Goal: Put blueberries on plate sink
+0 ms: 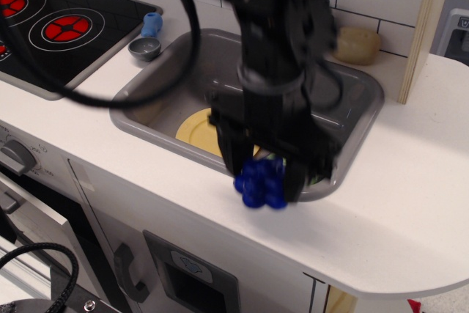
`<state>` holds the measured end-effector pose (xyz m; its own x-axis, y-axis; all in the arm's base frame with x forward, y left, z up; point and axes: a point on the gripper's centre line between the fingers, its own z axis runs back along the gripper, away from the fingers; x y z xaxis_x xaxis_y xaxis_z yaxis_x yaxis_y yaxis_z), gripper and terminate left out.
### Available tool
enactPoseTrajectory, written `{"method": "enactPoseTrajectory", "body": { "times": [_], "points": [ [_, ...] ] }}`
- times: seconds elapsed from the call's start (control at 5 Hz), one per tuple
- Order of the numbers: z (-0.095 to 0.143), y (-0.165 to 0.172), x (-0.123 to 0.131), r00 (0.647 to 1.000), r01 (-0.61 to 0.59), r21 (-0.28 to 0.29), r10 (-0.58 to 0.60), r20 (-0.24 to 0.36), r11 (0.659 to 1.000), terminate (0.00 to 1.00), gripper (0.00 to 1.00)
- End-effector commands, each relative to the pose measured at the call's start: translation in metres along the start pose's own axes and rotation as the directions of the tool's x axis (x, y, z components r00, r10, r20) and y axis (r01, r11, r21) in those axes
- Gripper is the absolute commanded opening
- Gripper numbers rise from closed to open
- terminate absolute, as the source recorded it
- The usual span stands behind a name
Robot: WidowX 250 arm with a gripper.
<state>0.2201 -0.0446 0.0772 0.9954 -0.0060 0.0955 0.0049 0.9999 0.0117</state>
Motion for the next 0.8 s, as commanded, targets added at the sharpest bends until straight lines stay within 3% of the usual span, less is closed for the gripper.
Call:
{"method": "enactPoseTrajectory", "body": {
  "times": [0.0,0.6],
  "points": [
    [0.036,0.026,0.037,0.989,-0.117,-0.04,0.12,0.082,0.992,0.0,0.0],
    [0.004,0.091,0.083,0.954,-0.288,0.009,0.286,0.089,0.958,0.0,0.0]
  ]
}}
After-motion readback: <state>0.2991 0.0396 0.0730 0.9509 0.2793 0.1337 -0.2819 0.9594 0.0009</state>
